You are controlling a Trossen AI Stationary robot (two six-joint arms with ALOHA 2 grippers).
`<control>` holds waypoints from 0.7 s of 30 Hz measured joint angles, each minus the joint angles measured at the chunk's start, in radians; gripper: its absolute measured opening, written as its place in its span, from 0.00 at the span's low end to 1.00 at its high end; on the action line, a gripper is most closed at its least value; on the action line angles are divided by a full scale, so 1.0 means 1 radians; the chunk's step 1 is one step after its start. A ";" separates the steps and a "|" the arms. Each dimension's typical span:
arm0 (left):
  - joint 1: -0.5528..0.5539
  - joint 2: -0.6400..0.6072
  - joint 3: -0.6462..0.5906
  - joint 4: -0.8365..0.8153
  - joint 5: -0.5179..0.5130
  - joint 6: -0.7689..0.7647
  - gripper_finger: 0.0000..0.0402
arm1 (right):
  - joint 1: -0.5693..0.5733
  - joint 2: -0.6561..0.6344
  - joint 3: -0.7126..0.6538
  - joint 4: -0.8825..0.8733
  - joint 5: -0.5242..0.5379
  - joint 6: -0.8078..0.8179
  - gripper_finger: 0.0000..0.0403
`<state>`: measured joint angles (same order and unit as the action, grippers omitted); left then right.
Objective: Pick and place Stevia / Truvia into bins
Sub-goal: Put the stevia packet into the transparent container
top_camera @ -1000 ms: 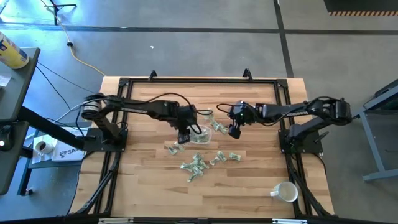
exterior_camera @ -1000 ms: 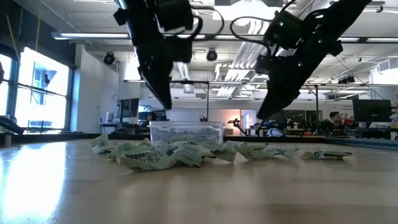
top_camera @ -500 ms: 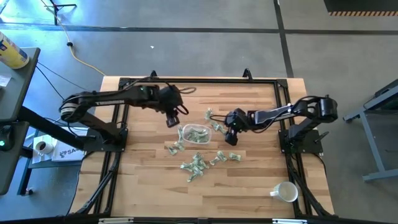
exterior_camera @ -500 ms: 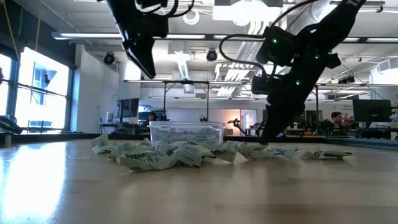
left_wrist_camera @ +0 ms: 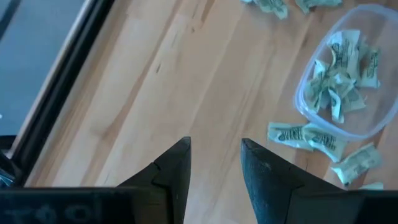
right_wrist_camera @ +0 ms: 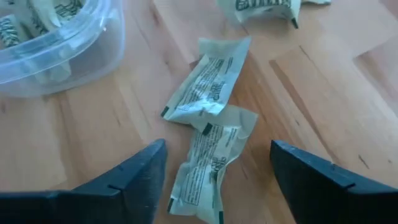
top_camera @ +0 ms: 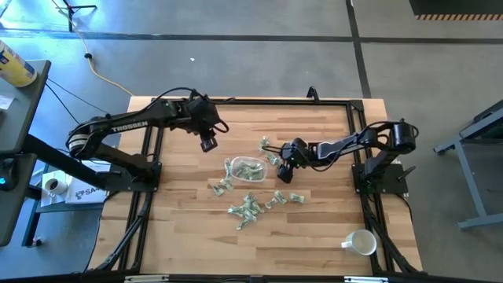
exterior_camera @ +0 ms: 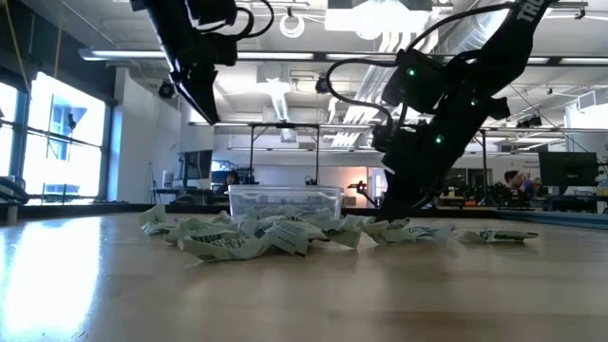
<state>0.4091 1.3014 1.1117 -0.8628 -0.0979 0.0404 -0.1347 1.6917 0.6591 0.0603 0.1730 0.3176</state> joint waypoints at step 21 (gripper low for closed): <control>0.003 -0.022 -0.116 0.053 0.099 -0.023 0.43 | -0.008 -0.102 0.229 -0.421 -0.072 -0.021 0.02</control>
<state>0.4122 1.2789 0.9960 -0.8095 0.0015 0.0177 -0.1424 1.5897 0.8886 -0.3605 0.1006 0.2964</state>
